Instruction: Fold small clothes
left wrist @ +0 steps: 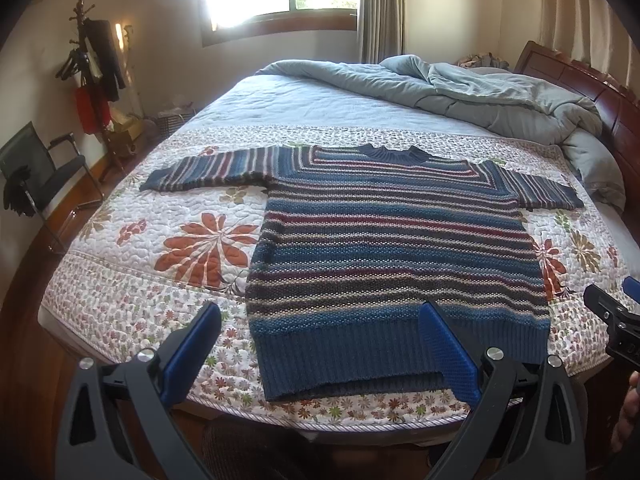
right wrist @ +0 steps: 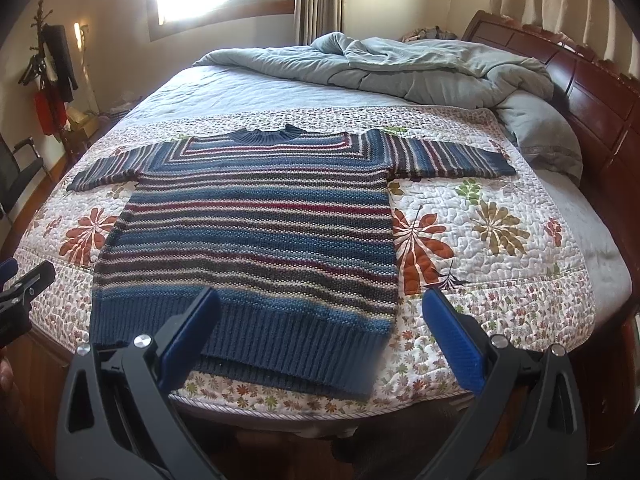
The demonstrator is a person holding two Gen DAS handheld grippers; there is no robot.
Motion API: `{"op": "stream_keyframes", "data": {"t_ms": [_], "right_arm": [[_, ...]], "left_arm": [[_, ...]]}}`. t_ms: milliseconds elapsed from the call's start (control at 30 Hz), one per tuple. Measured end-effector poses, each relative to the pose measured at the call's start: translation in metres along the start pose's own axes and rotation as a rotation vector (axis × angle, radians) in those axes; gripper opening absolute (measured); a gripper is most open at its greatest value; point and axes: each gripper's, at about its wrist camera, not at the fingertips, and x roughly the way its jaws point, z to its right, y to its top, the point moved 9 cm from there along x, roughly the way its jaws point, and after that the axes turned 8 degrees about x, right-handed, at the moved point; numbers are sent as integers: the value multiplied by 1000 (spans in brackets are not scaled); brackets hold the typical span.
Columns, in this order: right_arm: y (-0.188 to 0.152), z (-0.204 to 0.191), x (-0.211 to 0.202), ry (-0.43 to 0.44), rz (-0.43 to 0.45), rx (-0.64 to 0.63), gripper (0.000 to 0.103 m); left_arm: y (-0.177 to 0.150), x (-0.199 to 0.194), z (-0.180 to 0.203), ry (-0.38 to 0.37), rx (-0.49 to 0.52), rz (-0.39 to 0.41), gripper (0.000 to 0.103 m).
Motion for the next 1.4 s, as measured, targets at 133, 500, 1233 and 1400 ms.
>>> {"op": "stream_keyframes", "data": {"t_ms": [133,500,1233,1400], "right_arm": [[-2,0,1,2,-4,1,100],[-4,-1,4,1,-10,0,100],[-4,-1,3,2,-10,1,100],[-4,-1,3,2,-10,0,100]], "left_arm": [[-1,0,0,4,0,1,99],[-2,1,0,5,2,2,99],[-3,1,0,8,4,-1,99],[-3,1,0,8,4,0,99]]}}
